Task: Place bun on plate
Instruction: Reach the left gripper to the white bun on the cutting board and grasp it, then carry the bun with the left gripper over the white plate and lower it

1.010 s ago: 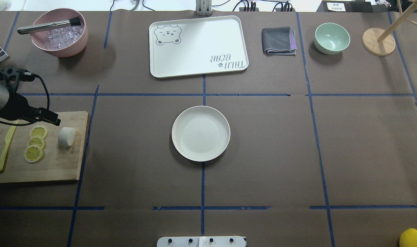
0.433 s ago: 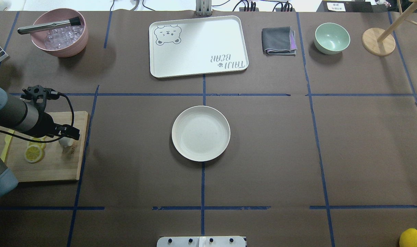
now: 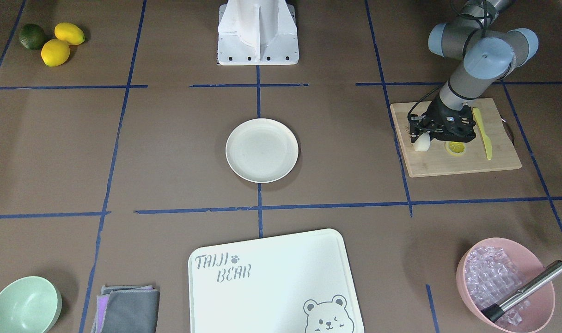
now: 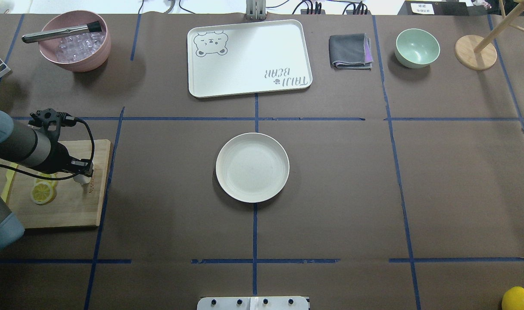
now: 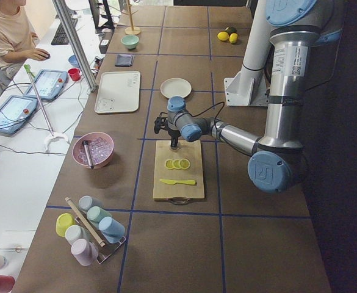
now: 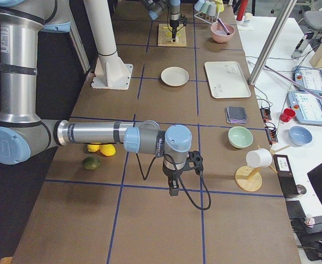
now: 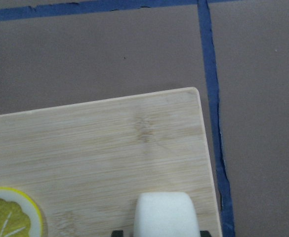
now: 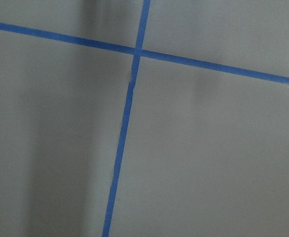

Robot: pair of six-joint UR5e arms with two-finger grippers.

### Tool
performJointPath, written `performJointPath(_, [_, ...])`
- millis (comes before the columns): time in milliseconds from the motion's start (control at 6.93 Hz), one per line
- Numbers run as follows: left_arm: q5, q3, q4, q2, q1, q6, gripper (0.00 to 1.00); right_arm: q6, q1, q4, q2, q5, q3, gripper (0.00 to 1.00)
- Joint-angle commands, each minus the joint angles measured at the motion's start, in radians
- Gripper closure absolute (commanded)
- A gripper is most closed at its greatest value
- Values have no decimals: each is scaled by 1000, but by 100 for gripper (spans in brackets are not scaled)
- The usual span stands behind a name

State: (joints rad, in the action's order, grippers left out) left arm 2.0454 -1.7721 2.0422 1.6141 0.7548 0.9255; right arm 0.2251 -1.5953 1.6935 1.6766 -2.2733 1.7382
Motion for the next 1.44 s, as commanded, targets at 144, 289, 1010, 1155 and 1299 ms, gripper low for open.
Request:
performJointPath(144, [-4, -79, -345, 207, 0, 4, 71, -1, 0, 0, 0, -2, 1, 0])
performJointPath(289, [-4, -69, -472, 343, -11, 79, 71, -3, 0, 0, 5, -2, 1, 0])
performJointPath(1010, [-195, 273, -425, 791, -259, 481, 67, -6, 0, 0, 5, -2, 0, 0])
performJointPath(1155, [-200, 330, -343, 793, -271, 483, 66, -6, 0, 0, 5, -2, 0, 0])
performJointPath(1299, [-205, 348, -333, 793, -288, 481, 59, -6, 0, 0, 5, -2, 0, 0])
